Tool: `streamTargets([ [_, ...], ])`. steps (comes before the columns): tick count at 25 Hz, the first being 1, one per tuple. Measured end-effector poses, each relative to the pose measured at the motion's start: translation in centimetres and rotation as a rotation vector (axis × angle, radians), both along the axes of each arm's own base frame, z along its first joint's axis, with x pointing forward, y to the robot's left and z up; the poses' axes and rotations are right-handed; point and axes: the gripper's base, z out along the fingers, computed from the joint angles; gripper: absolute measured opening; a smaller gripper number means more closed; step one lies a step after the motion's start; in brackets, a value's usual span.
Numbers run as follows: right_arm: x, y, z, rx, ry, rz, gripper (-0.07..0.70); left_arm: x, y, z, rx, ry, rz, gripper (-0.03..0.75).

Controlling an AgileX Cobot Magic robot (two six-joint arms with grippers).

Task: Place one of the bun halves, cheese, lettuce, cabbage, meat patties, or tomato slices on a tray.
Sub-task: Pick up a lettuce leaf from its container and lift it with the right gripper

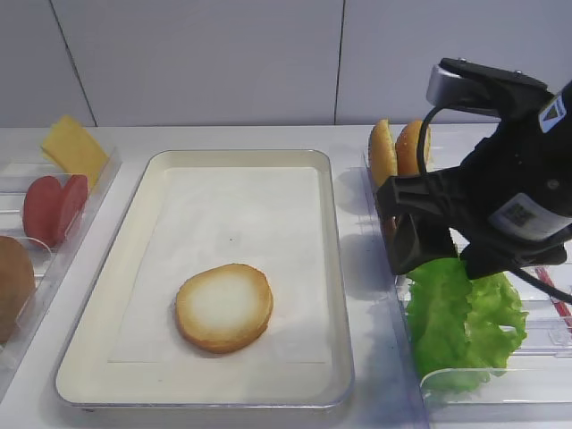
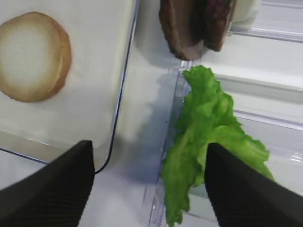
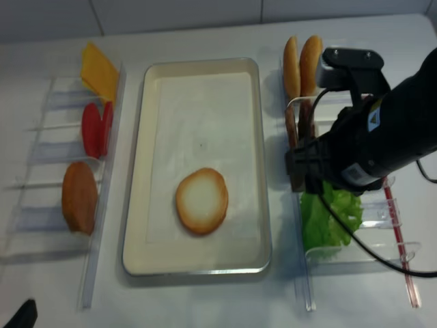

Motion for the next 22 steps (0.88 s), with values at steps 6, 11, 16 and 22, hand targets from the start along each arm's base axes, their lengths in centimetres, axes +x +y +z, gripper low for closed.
streamTargets([
  [6,0.8,0.2,-1.3,-0.051,0.035,-0.006,0.501,0.0,0.0,0.0,0.000,0.000,0.000,0.413],
  [11,1.1,0.4,-1.9,-0.059,0.050,-0.003,0.501,0.0,0.0,0.0,0.000,0.000,0.000,0.413],
  [16,1.2,0.4,-1.9,-0.056,0.046,-0.004,0.501,0.0,0.0,0.0,0.000,0.000,0.000,0.413],
  [22,1.1,0.4,-1.9,-0.057,0.051,-0.003,0.501,0.0,0.0,0.0,0.000,0.000,0.000,0.413],
])
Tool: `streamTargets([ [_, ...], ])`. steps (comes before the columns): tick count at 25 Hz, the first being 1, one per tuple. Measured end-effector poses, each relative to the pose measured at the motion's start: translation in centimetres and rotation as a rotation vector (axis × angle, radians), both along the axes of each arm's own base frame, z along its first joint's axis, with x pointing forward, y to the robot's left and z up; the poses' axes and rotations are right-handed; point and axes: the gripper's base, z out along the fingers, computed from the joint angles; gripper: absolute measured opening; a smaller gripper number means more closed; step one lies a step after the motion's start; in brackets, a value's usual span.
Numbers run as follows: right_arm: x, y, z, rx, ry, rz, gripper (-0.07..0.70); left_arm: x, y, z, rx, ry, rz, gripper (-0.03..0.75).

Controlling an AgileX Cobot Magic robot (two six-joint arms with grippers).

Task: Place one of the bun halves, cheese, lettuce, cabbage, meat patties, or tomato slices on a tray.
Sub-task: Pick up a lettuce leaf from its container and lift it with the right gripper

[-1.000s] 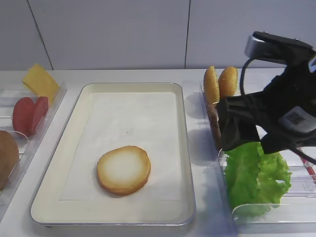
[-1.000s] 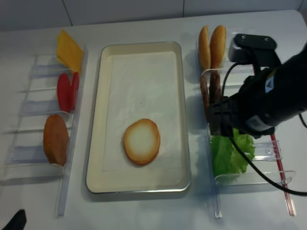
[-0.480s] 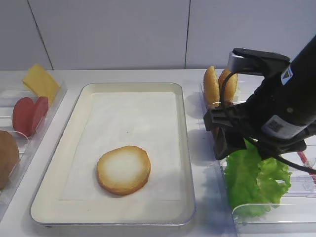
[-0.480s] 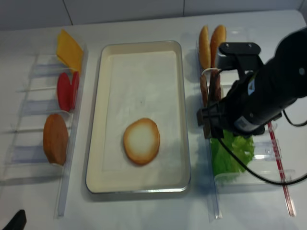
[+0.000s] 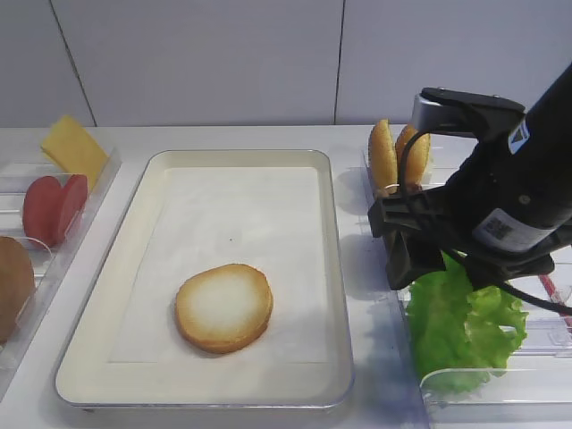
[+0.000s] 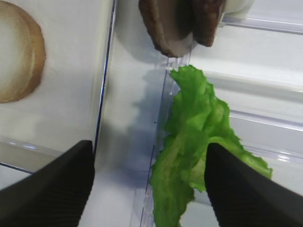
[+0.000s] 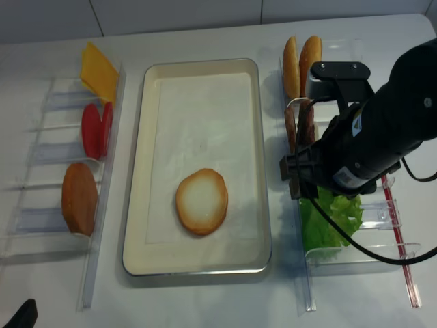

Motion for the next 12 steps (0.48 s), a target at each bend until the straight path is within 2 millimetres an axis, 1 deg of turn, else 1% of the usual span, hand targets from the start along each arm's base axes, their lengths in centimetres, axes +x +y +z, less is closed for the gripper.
streamTargets([
  [2,0.00,0.00,0.00,0.000,0.000,0.000,0.497,0.00,0.00,0.00,0.000,0.000,0.000,0.413],
  [4,0.00,0.00,0.00,0.000,0.000,0.000,0.470,0.00,0.00,0.00,0.000,0.000,0.000,0.413],
  [6,0.01,-0.01,0.00,-0.002,-0.001,0.001,0.393,0.00,0.00,0.00,0.000,0.000,0.000,0.413],
  [8,0.02,-0.08,-0.02,-0.011,-0.003,0.005,0.286,0.00,0.00,0.00,0.000,0.000,0.000,0.413],
  [9,0.02,-0.11,-0.04,-0.015,-0.004,0.006,0.206,0.00,0.00,0.00,0.000,0.000,0.000,0.413],
  [10,0.00,-0.18,-0.06,-0.024,-0.004,0.011,0.152,0.00,0.00,0.00,0.000,0.000,0.000,0.413],
  [12,-0.02,-0.28,-0.09,-0.036,-0.003,0.016,0.090,0.00,0.00,0.00,0.000,0.000,0.000,0.413],
])
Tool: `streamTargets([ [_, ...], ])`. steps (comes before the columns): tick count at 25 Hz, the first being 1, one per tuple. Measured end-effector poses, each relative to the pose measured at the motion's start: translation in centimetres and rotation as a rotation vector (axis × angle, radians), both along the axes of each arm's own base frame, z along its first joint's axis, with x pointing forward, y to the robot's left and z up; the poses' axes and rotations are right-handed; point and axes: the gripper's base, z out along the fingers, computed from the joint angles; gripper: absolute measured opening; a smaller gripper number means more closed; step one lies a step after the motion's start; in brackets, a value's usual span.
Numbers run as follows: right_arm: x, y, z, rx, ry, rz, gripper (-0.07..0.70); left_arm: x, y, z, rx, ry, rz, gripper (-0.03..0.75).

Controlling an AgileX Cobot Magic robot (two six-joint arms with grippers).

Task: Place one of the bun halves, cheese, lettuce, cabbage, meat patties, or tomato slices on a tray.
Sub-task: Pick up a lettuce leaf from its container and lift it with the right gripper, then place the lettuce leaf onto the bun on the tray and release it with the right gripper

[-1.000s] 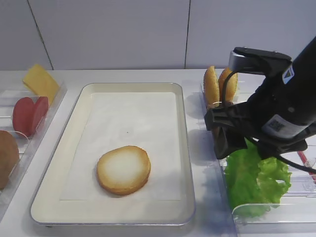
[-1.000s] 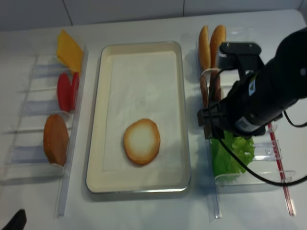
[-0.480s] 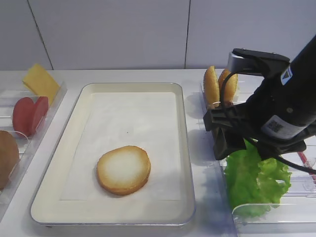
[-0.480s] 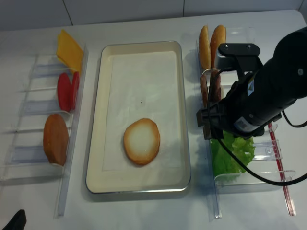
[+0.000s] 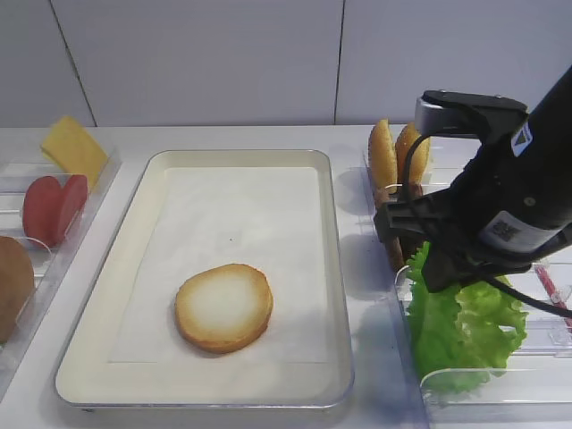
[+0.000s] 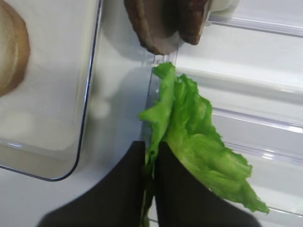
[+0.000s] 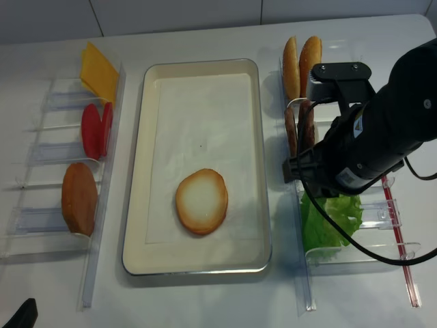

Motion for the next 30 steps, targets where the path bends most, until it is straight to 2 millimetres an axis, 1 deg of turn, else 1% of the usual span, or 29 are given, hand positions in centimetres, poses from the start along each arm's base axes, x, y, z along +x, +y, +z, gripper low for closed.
streamTargets([
  [2,0.0,0.0,0.1,-0.006,0.006,0.004,0.064,0.0,0.0,0.0,0.000,0.000,0.000,0.413],
  [4,0.1,0.1,0.7,-0.005,0.006,0.009,0.055,0.0,0.0,0.0,0.000,0.000,0.000,0.413],
  [6,0.3,0.3,1.8,0.007,0.007,0.019,0.052,0.0,0.0,0.0,0.000,0.000,0.000,0.413],
  [9,0.5,0.9,4.7,0.064,-0.016,0.054,0.050,0.0,0.0,0.0,0.000,0.000,0.000,0.413],
  [11,0.4,1.4,6.2,0.116,-0.011,0.072,0.049,0.0,0.0,0.0,0.000,0.000,0.000,0.413],
  [12,0.2,1.8,6.8,0.158,-0.004,0.087,0.049,0.0,0.0,0.0,0.000,0.000,0.000,0.413],
  [14,-0.2,2.7,7.3,0.220,-0.003,0.135,0.049,0.0,0.0,0.0,0.000,0.000,0.000,0.413],
  [16,-0.7,4.1,7.6,0.296,-0.005,0.185,0.049,0.0,0.0,0.0,0.000,0.000,0.000,0.413],
  [19,-0.9,7.0,7.2,0.405,-0.012,0.254,0.049,0.0,0.0,0.0,0.000,0.000,0.000,0.413],
  [22,-0.2,9.3,6.1,0.494,-0.014,0.291,0.049,0.0,0.0,0.0,0.000,0.000,0.000,0.413],
  [26,1.6,11.6,3.4,0.580,0.038,0.289,0.048,0.0,0.0,0.0,0.000,0.000,0.000,0.413],
  [30,3.1,13.3,0.7,0.646,0.062,0.270,0.048,0.0,0.0,0.0,0.000,0.000,0.000,0.413],
])
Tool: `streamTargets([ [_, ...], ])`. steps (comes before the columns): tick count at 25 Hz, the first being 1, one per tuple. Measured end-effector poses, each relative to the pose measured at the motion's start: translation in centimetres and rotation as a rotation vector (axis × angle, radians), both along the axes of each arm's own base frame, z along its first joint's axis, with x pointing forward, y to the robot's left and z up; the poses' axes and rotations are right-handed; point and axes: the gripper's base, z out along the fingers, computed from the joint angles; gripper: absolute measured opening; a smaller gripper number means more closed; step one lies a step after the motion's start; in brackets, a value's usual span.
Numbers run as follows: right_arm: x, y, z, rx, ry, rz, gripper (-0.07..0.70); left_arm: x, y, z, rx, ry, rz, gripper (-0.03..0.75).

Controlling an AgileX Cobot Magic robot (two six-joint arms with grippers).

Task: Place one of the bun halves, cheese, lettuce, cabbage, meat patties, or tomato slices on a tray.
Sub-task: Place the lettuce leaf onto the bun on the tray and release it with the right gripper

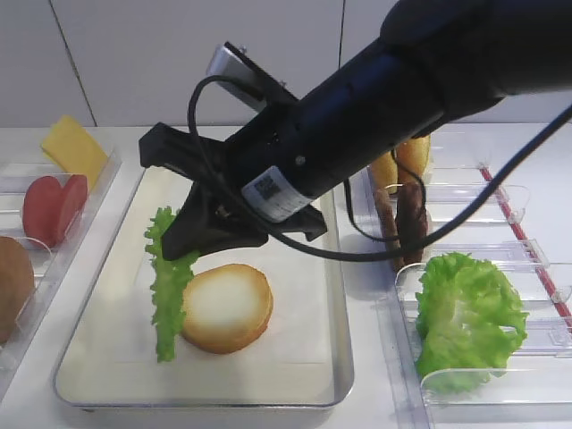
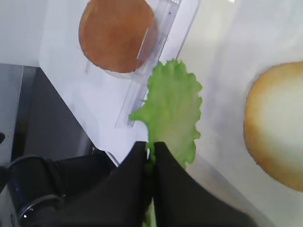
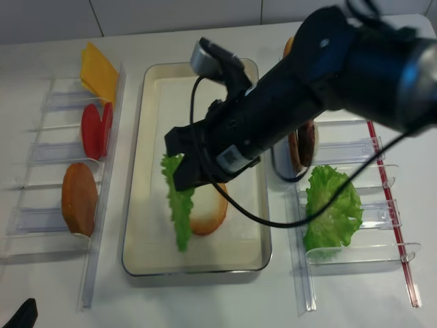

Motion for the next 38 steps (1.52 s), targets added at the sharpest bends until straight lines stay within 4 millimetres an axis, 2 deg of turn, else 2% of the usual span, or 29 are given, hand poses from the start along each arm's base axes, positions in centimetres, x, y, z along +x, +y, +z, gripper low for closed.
streamTargets([
  [6,1.6,1.2,-3.5,-0.002,0.027,-0.028,0.048,0.0,0.0,0.0,0.000,0.000,0.000,0.413],
  [9,2.1,1.3,-4.4,-0.033,0.008,-0.041,0.048,0.0,0.0,0.0,0.000,0.000,0.000,0.413],
  [18,3.2,-0.2,-5.1,-0.128,-0.047,-0.051,0.048,0.0,0.0,0.0,0.000,0.000,0.000,0.413],
  [28,3.2,-1.0,-5.9,-0.247,-0.066,-0.027,0.048,0.0,0.0,0.0,0.000,0.000,0.000,0.413],
  [38,3.6,-1.3,-6.2,-0.286,-0.104,-0.044,0.048,0.0,0.0,0.0,0.000,0.000,0.000,0.413],
])
